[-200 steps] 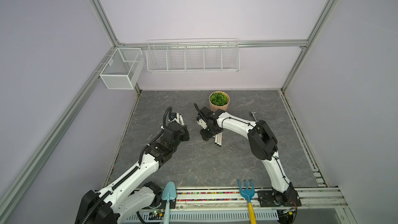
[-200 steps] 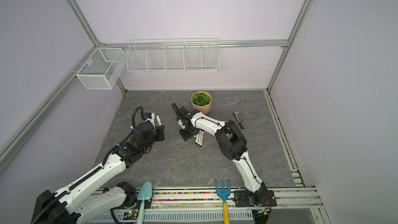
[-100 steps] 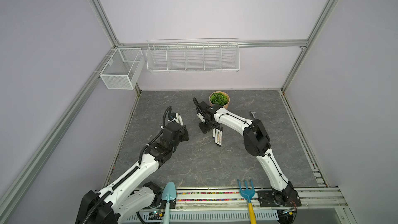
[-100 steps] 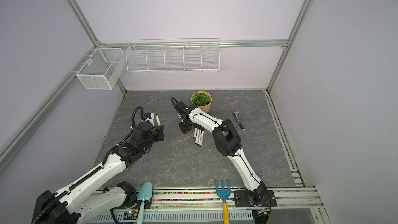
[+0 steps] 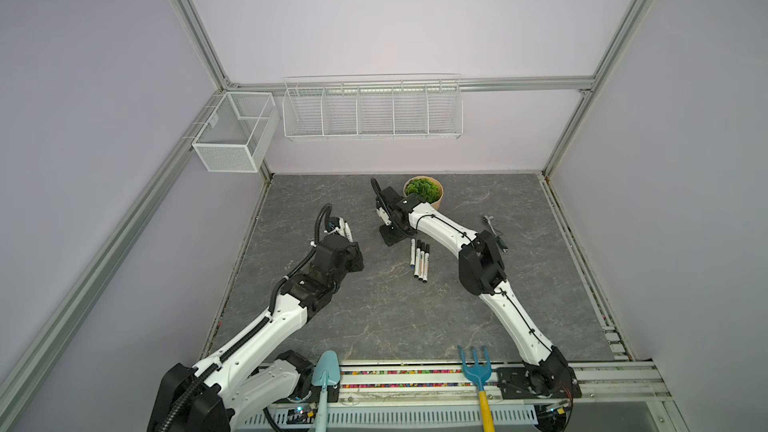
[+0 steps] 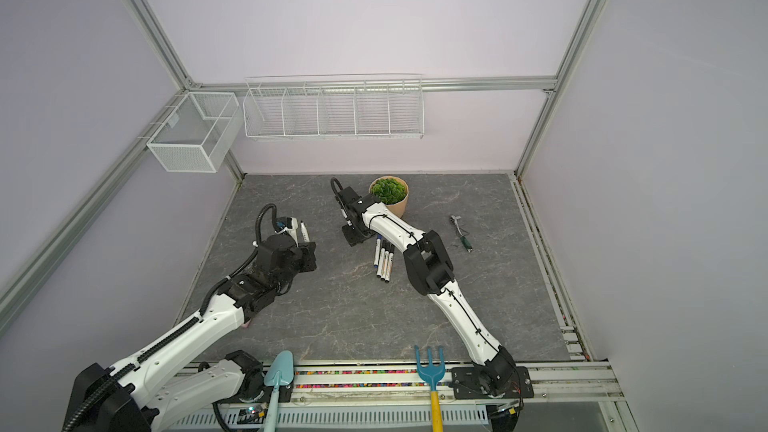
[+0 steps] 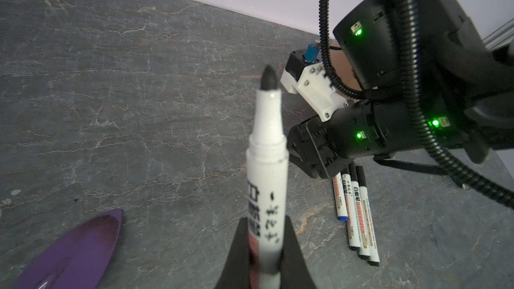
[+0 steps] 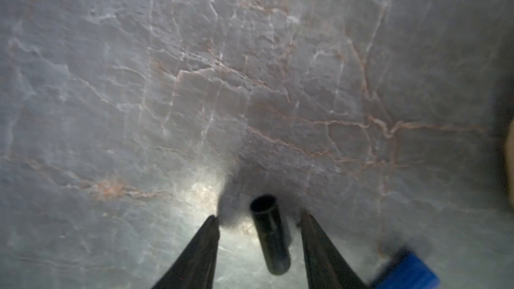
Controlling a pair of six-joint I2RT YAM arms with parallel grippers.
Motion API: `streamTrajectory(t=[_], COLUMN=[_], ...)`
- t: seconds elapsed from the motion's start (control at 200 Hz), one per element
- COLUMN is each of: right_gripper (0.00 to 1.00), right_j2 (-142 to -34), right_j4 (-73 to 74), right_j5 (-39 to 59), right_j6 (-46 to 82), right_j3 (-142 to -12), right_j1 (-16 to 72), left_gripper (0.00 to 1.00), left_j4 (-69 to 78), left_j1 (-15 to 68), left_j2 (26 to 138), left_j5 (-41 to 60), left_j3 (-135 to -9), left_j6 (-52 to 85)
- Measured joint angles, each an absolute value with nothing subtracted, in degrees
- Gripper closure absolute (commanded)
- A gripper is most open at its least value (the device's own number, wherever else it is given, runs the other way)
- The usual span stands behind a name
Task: Insert the pens into the pen caps
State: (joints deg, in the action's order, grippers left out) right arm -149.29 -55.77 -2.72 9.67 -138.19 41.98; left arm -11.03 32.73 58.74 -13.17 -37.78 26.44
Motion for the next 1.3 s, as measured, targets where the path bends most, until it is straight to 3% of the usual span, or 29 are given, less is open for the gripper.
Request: streamTrajectory(t=[0.285,0.44,0.835,1.3], right_gripper=[0.75,0.78,0.68,0.56], right_j2=[-147.55,-144.59,-139.28,-141.53], right_j4=[-53.39,-50.92,-42.44,-44.60], right_j5=[-4.14,-4.54,8.01,6.92], right_j6=[8.27,7.66,8.62,9.43], right_j3=[-133.99,-128.46,-117.75,-128.33], right_j1=[41.89,41.89,43.13,41.63], left_gripper=[1.00,1.00,1.00,1.00], left_j4=[-11.05,-11.00,-11.05,-11.09], left_j1=[32.73,32.73,32.73,32.62], left_j2=[60.03,60.03,60.01,59.55], left_j5=[-12.38,-12.10,-11.97,-12.21], left_j3=[-38.57,-38.59,-38.59,-38.57], left_j6=[26.41,26.48,26.72,26.72])
